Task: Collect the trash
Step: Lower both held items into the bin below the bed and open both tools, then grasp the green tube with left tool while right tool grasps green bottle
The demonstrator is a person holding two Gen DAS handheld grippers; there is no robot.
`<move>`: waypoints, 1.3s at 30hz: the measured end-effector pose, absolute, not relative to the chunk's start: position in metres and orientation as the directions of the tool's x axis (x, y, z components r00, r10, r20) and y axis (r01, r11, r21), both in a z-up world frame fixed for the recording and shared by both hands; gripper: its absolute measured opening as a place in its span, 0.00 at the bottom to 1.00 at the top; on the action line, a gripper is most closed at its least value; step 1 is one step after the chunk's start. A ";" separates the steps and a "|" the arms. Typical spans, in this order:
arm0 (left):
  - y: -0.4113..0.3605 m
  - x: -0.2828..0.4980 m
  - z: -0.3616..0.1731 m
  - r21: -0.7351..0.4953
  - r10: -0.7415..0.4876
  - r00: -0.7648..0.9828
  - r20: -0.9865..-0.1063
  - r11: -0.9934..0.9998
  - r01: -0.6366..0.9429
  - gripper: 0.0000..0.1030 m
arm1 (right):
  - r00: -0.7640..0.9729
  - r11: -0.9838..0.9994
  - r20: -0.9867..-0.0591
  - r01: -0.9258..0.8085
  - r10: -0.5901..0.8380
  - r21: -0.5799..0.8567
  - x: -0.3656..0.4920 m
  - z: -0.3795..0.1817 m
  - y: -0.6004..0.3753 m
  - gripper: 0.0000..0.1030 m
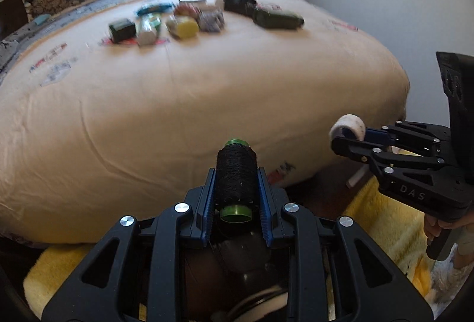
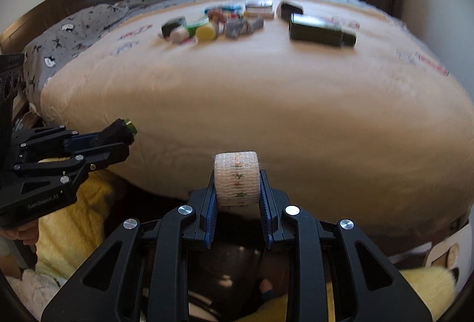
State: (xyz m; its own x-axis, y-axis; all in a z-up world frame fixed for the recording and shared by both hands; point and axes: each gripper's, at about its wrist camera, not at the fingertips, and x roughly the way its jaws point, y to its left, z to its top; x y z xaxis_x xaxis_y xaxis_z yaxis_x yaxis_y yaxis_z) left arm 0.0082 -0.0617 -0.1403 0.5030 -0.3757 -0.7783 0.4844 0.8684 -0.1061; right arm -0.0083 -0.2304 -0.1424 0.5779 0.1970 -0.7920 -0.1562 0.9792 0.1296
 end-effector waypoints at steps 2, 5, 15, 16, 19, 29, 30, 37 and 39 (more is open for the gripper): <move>-0.063 0.008 -0.155 -0.122 -0.377 0.467 -0.800 0.864 0.488 0.24 | 0.546 0.980 -0.815 -0.138 0.194 0.141 -0.009 -0.157 -0.230 0.25; -0.066 0.007 -0.178 -0.152 -0.381 0.406 -0.831 0.857 0.492 0.24 | 0.496 0.981 -0.847 -0.112 0.192 0.157 -0.008 -0.177 -0.229 0.25; -0.073 0.012 -0.245 -0.233 -0.370 0.219 -0.903 0.849 0.474 0.24 | 0.373 0.977 -0.903 -0.076 0.214 0.200 -0.004 -0.215 -0.222 0.25; -0.074 0.012 -0.248 -0.239 -0.371 0.207 -0.905 0.848 0.473 0.24 | 0.364 0.976 -0.906 -0.077 0.216 0.201 -0.002 -0.217 -0.220 0.26; -0.077 0.010 -0.253 -0.248 -0.372 0.177 -0.911 0.839 0.485 0.28 | 0.341 0.976 -0.915 -0.079 0.217 0.202 0.001 -0.221 -0.217 0.27; -0.065 0.008 -0.240 -0.160 -0.304 0.264 -0.915 0.877 0.453 0.61 | 0.395 0.981 -0.900 -0.016 0.185 0.194 -0.005 -0.212 -0.234 0.51; -0.062 0.008 -0.235 -0.147 -0.295 0.284 -0.912 0.883 0.446 0.65 | 0.412 0.983 -0.895 -0.005 0.171 0.185 -0.005 -0.208 -0.236 0.55; -0.037 0.014 -0.186 -0.092 -0.280 0.433 -0.857 0.909 0.407 0.79 | 0.562 0.995 -0.823 0.005 0.083 0.104 0.001 -0.158 -0.245 0.79; -0.032 0.017 -0.172 -0.080 -0.277 0.470 -0.838 0.915 0.396 0.81 | 0.596 0.996 -0.800 0.008 0.067 0.089 0.007 -0.144 -0.251 0.85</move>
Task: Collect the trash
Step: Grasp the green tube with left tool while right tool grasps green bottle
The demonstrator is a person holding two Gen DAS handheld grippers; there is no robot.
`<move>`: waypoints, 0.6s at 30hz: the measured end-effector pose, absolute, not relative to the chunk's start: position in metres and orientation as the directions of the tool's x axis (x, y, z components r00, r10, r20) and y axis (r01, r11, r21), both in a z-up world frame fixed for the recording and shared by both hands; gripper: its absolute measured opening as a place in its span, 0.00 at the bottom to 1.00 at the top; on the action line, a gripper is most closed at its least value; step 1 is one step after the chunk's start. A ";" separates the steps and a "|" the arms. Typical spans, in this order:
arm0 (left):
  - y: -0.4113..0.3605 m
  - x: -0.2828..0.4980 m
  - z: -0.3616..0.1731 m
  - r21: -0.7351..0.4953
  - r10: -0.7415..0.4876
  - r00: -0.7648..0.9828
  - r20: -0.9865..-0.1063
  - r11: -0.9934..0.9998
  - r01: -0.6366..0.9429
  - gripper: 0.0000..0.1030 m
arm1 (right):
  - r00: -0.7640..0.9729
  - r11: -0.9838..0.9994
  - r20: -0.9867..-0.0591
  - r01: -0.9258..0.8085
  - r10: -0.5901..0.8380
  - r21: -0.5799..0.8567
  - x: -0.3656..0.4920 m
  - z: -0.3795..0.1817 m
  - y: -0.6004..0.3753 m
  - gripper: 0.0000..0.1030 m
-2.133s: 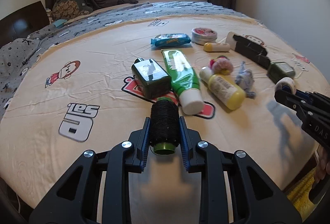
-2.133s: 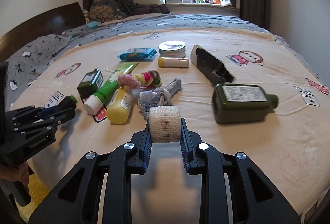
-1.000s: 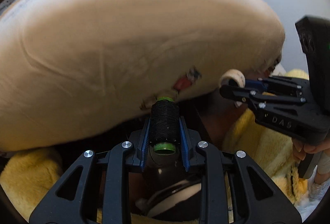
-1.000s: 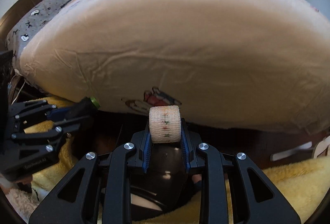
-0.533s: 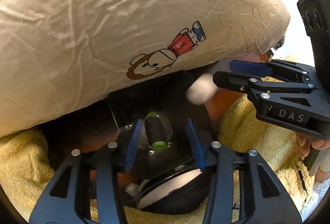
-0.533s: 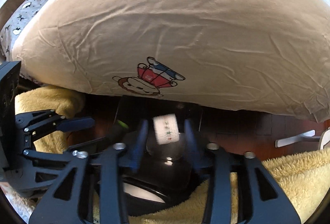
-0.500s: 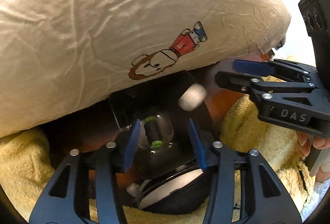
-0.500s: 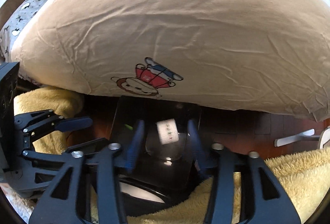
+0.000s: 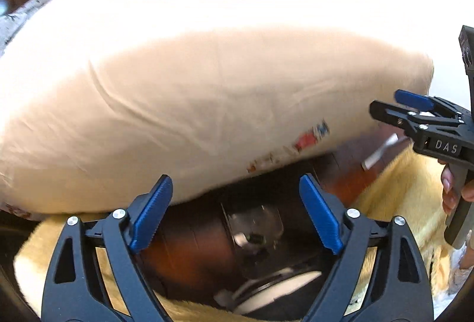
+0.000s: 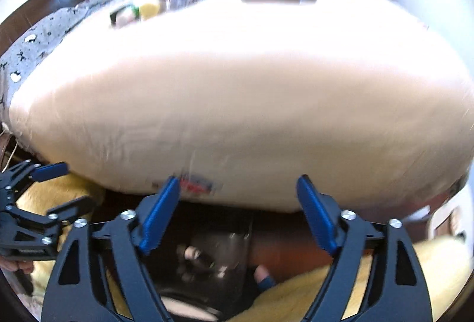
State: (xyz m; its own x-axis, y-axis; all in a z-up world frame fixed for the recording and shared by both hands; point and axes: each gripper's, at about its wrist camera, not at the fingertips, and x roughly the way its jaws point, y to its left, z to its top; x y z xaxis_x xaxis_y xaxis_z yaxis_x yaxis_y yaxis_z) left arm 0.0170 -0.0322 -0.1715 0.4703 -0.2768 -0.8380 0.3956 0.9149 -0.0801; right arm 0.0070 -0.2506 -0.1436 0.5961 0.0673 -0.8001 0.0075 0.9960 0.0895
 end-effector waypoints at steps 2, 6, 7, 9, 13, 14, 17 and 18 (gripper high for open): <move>-0.028 0.023 -0.159 -0.070 -0.273 0.500 -0.822 0.920 0.386 0.82 | 0.621 0.997 -0.782 0.010 0.058 0.081 0.016 -0.131 -0.256 0.86; -0.027 0.040 -0.138 -0.032 -0.246 0.548 -0.799 0.929 0.370 0.83 | 0.665 0.997 -0.745 0.018 0.048 0.080 0.041 -0.111 -0.269 0.91; -0.028 0.045 -0.135 -0.022 -0.240 0.561 -0.792 0.930 0.367 0.83 | 0.676 0.996 -0.735 0.027 0.047 0.089 0.050 -0.108 -0.272 0.91; -0.027 0.057 -0.125 -0.012 -0.232 0.584 -0.778 0.935 0.355 0.83 | 0.696 0.995 -0.718 0.058 0.017 0.080 0.070 -0.103 -0.276 0.92; -0.028 0.087 -0.115 -0.034 -0.246 0.602 -0.760 0.939 0.342 0.84 | 0.719 0.992 -0.691 0.123 -0.067 0.032 0.108 -0.098 -0.274 0.95; -0.029 0.095 -0.112 -0.034 -0.247 0.609 -0.754 0.940 0.340 0.84 | 0.720 0.989 -0.689 0.142 -0.080 0.033 0.120 -0.099 -0.276 0.95; -0.031 0.118 -0.105 -0.034 -0.246 0.623 -0.742 0.943 0.331 0.84 | 0.706 0.980 -0.700 0.193 -0.106 0.046 0.147 -0.105 -0.283 0.95; -0.032 0.125 -0.104 -0.032 -0.240 0.627 -0.741 0.945 0.325 0.84 | 0.700 0.978 -0.707 0.201 -0.101 0.060 0.156 -0.107 -0.285 0.95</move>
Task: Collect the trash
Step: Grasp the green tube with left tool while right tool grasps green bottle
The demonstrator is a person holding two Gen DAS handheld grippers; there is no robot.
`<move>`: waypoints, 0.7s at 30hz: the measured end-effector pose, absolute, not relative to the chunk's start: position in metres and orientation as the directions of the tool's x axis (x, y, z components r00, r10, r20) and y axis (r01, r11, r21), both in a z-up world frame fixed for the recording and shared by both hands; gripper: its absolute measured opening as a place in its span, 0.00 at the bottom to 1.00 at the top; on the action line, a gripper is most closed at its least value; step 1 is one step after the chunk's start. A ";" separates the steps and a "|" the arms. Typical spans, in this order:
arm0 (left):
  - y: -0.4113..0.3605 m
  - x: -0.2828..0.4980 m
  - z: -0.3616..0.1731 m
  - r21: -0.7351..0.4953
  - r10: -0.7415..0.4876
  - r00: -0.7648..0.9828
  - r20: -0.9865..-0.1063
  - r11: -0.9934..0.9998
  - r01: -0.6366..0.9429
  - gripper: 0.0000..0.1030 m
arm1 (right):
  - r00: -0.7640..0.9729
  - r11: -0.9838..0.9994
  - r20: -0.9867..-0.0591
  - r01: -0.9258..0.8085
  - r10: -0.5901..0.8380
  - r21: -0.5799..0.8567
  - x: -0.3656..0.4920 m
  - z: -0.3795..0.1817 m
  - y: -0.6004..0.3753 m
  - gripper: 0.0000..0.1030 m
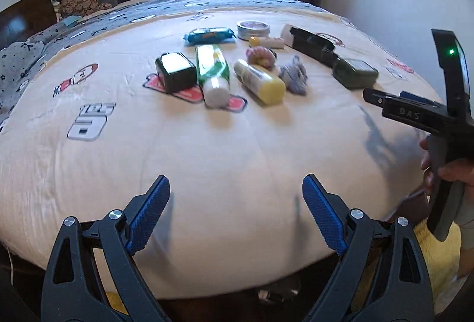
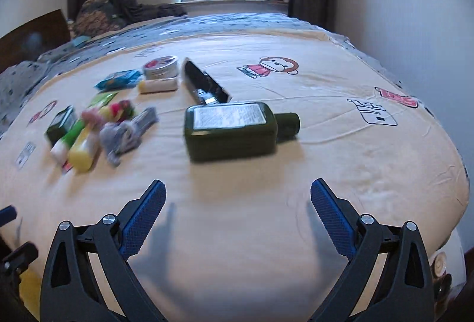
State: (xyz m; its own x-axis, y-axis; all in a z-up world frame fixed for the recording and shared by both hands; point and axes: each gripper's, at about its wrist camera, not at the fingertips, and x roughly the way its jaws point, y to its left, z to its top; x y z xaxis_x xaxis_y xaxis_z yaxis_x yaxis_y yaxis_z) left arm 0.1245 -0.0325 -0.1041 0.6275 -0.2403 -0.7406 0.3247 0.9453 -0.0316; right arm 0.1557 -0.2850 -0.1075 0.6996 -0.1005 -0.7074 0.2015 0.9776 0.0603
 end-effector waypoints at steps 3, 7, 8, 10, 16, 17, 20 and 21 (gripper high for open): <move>-0.034 0.145 -0.102 -0.022 -0.229 0.640 -0.733 0.949 0.314 0.83 | 0.689 0.973 -0.717 0.222 -0.105 0.070 0.176 -0.111 -0.285 0.95; -0.035 0.171 -0.103 -0.019 -0.216 0.642 -0.735 0.954 0.300 0.82 | 0.677 0.966 -0.728 0.246 -0.110 0.082 0.195 -0.114 -0.285 0.95; -0.035 0.176 -0.104 -0.018 -0.213 0.642 -0.737 0.955 0.296 0.79 | 0.672 0.965 -0.733 0.248 -0.108 0.085 0.199 -0.115 -0.283 0.95; -0.035 0.187 -0.106 -0.023 -0.211 0.637 -0.742 0.956 0.291 0.76 | 0.666 0.966 -0.738 0.247 -0.109 0.080 0.204 -0.118 -0.281 0.95; -0.040 0.217 -0.111 -0.017 -0.191 0.642 -0.743 0.964 0.267 0.67 | 0.659 0.963 -0.741 0.263 -0.129 0.066 0.214 -0.118 -0.277 0.95; -0.042 0.222 -0.111 -0.020 -0.192 0.639 -0.745 0.964 0.266 0.65 | 0.654 0.962 -0.745 0.267 -0.135 0.060 0.217 -0.119 -0.277 0.95; -0.046 0.238 -0.113 -0.029 -0.189 0.628 -0.755 0.966 0.255 0.60 | 0.642 0.960 -0.752 0.275 -0.151 0.043 0.224 -0.121 -0.276 0.94; -0.048 0.244 -0.114 -0.033 -0.185 0.622 -0.761 0.968 0.248 0.58 | 0.640 0.960 -0.753 0.277 -0.153 0.040 0.227 -0.121 -0.276 0.91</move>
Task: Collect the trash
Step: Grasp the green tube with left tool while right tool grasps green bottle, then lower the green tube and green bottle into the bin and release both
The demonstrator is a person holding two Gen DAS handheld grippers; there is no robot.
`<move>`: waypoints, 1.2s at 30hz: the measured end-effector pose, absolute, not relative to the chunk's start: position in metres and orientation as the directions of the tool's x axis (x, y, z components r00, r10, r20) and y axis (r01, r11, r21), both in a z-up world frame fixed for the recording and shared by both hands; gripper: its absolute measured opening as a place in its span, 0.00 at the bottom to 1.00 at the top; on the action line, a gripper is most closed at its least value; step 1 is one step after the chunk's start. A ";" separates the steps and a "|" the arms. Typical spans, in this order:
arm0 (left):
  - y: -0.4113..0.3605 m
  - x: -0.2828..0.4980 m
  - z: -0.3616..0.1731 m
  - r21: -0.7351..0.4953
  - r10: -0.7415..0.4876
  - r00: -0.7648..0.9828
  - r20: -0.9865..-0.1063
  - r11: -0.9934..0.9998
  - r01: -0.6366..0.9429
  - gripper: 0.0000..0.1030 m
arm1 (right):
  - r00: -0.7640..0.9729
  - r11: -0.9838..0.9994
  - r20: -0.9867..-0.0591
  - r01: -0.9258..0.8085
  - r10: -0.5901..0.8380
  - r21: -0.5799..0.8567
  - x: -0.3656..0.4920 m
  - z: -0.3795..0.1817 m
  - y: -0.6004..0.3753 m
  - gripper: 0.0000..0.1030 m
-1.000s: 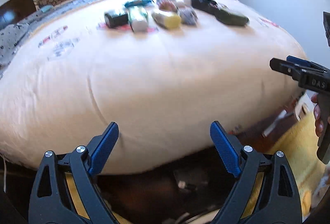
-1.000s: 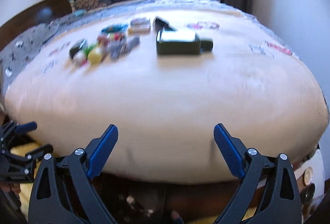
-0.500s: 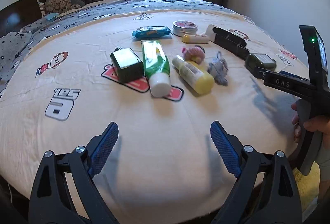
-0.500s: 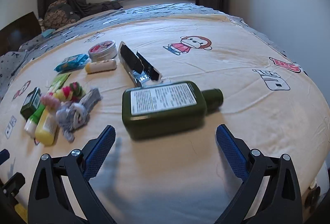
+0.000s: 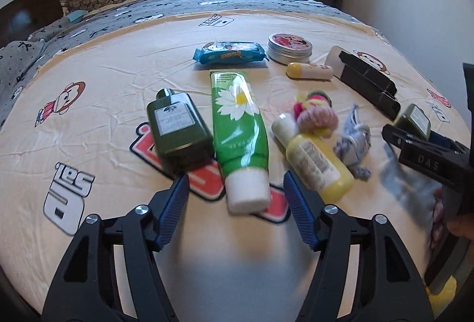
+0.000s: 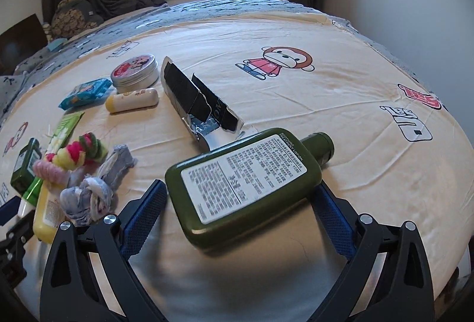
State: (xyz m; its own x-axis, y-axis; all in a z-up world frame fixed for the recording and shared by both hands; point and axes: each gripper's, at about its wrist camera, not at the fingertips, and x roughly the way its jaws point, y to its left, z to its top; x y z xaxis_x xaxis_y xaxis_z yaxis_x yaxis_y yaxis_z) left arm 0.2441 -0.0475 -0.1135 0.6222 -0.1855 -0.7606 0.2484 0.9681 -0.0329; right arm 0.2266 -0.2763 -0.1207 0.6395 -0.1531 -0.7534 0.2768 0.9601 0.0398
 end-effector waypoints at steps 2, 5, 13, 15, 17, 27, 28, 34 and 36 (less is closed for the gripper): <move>-0.050 0.253 -0.116 -0.034 -0.176 0.615 -0.768 0.971 0.236 0.55 | 0.639 0.961 -0.754 0.275 -0.151 0.041 0.230 -0.120 -0.278 0.85; -0.052 0.264 -0.118 -0.029 -0.164 0.608 -0.777 0.974 0.225 0.46 | 0.641 0.964 -0.756 0.262 -0.134 0.052 0.231 -0.119 -0.281 0.85; -0.049 0.253 -0.115 -0.033 -0.186 0.602 -0.776 0.966 0.256 0.35 | 0.659 0.973 -0.746 0.219 -0.096 0.068 0.214 -0.116 -0.282 0.85; -0.047 0.245 -0.114 -0.037 -0.194 0.605 -0.772 0.964 0.262 0.35 | 0.666 0.976 -0.740 0.207 -0.091 0.067 0.204 -0.115 -0.281 0.85; -0.046 0.233 -0.112 -0.028 -0.197 0.610 -0.767 0.961 0.275 0.35 | 0.672 0.979 -0.736 0.192 -0.082 0.066 0.193 -0.114 -0.280 0.85; -0.037 0.156 -0.110 -0.007 -0.220 0.649 -0.729 0.949 0.314 0.35 | 0.713 0.995 -0.701 0.062 0.013 0.081 0.120 -0.108 -0.266 0.85; -0.036 0.146 -0.109 -0.006 -0.225 0.655 -0.721 0.948 0.318 0.35 | 0.716 0.996 -0.697 0.049 0.020 0.079 0.113 -0.107 -0.264 0.85; -0.032 0.090 -0.102 -0.016 -0.271 0.659 -0.702 0.931 0.365 0.34 | 0.730 0.997 -0.679 -0.057 0.073 0.047 0.066 -0.099 -0.242 0.85; -0.033 0.072 -0.104 -0.013 -0.282 0.653 -0.703 0.923 0.385 0.34 | 0.726 0.996 -0.682 -0.085 0.091 0.043 0.052 -0.099 -0.238 0.85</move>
State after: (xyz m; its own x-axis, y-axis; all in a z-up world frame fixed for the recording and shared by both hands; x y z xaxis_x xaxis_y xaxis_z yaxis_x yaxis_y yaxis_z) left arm 0.0717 -0.0331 -0.1038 0.6533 -0.2821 -0.7026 0.3850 0.9228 -0.0125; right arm 0.0520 -0.2381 -0.0991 0.7261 0.0908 -0.6815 -0.0846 0.9955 0.0426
